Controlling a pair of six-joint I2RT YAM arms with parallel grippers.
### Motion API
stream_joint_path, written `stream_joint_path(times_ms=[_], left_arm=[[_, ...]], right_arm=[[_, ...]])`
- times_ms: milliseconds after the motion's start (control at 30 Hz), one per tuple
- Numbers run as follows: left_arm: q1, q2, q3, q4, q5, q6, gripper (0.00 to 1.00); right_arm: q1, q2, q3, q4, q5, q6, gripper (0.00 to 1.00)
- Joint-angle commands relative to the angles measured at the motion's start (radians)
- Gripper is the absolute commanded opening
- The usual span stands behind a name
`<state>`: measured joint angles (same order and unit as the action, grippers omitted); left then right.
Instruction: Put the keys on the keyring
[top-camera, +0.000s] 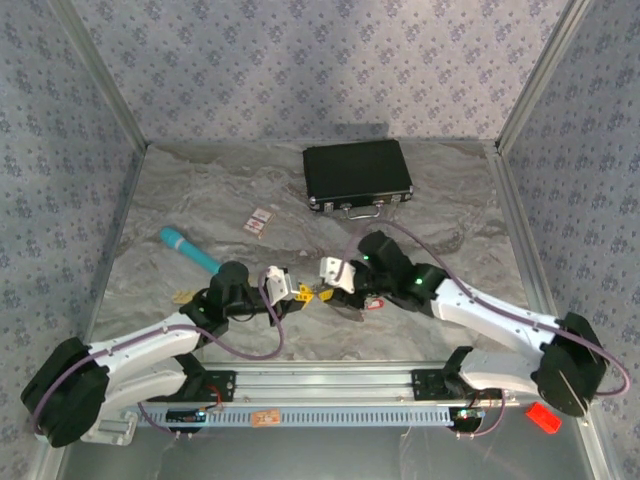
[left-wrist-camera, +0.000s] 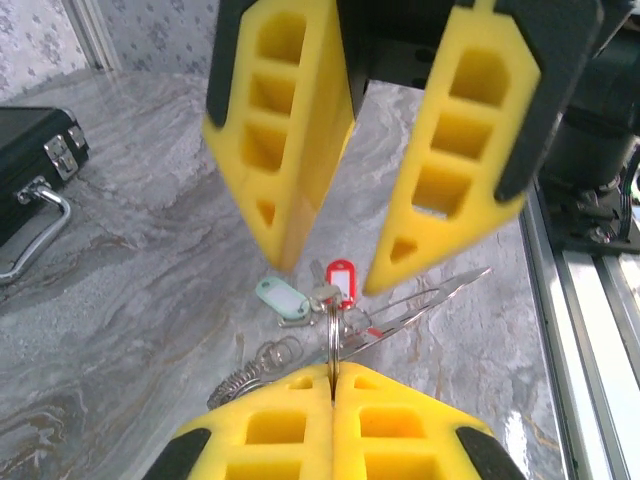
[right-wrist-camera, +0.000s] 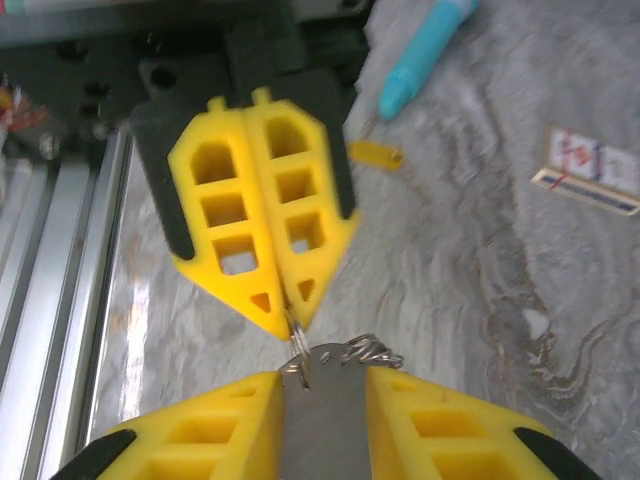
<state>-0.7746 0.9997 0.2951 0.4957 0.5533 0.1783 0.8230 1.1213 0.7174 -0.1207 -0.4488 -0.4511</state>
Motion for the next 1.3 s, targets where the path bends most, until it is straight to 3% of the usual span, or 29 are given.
stream_joint_path(times_ms=[0, 200, 667, 800, 867, 933, 1033, 1067, 1267], left_arm=[[-0.004, 0.021, -0.034, 0.158, 0.032, -0.059, 0.0], [-0.005, 0.051, -0.063, 0.263, 0.023, -0.107, 0.0], [-0.004, 0.101, -0.062, 0.336, 0.03, -0.125, 0.0], [-0.005, 0.103, -0.063, 0.346, 0.031, -0.126, 0.0], [-0.004, 0.103, -0.062, 0.345, 0.033, -0.126, 0.0], [-0.004, 0.1, -0.056, 0.327, 0.022, -0.123, 0.01], [-0.004, 0.077, -0.039, 0.248, -0.016, -0.105, 0.26], [-0.005, 0.064, -0.029, 0.204, -0.036, -0.092, 0.3], [-0.013, -0.014, 0.029, -0.033, -0.065, -0.01, 0.31]], right_arm=[[-0.064, -0.051, -0.103, 0.254, -0.136, 0.146, 0.29], [-0.099, -0.043, -0.214, 0.423, -0.184, 0.219, 0.29], [-0.084, 0.057, -0.213, 0.507, -0.237, 0.246, 0.26], [-0.081, 0.077, -0.2, 0.509, -0.243, 0.245, 0.18], [-0.081, 0.08, -0.193, 0.506, -0.247, 0.245, 0.09], [-0.081, 0.076, -0.178, 0.475, -0.252, 0.237, 0.0], [-0.072, 0.062, -0.131, 0.35, -0.217, 0.196, 0.0], [-0.066, 0.059, -0.102, 0.275, -0.188, 0.167, 0.0], [-0.001, 0.068, 0.075, -0.128, -0.002, -0.002, 0.0]])
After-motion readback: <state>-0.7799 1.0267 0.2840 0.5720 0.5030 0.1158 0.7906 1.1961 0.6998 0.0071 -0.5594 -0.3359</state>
